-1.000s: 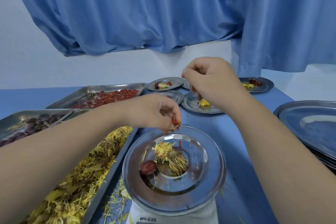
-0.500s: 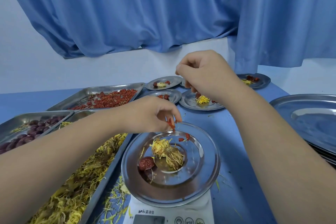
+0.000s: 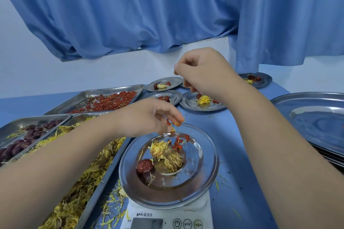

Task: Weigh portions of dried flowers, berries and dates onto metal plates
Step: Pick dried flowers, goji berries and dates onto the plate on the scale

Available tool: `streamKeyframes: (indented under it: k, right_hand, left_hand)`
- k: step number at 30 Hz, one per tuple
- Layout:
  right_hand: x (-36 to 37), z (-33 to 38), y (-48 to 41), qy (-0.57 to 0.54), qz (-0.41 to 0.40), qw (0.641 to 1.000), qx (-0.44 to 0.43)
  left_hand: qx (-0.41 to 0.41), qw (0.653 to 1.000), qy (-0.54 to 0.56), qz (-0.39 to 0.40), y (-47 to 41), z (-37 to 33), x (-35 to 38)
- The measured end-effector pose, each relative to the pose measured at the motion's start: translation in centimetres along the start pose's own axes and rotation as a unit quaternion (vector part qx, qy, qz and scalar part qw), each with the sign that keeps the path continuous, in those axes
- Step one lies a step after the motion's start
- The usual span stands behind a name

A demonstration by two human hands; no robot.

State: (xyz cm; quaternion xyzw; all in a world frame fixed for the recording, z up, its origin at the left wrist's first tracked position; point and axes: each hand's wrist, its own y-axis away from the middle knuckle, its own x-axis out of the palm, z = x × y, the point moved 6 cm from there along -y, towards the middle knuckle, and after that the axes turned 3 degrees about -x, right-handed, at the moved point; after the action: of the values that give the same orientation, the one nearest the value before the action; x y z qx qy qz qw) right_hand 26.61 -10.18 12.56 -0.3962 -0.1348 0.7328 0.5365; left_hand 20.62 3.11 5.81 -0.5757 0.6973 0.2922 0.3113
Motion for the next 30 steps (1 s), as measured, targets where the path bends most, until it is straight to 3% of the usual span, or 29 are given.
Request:
streamKeyframes:
  k: [6, 16, 21, 30]
  right_hand:
    - [-0.38, -0.10, -0.24, -0.003, -0.008, 1.000, -0.005]
    - [-0.51, -0.22, -0.39, 0.007, -0.009, 1.000, -0.013]
    - [-0.58, -0.41, -0.47, 0.012, -0.005, 1.000, -0.006]
    - [-0.21, -0.73, -0.28, 0.012, 0.005, 1.000, -0.001]
  left_hand:
    - [-0.006, 0.997, -0.033, -0.072, -0.02, 0.20, -0.10]
    - [-0.026, 0.999, -0.006, -0.042, 0.79, 0.37, -0.32]
    - [-0.019, 0.997, 0.007, -0.074, 0.83, 0.82, -0.61]
    - [-0.025, 0.996, -0.053, -0.068, 0.62, 0.46, -0.48]
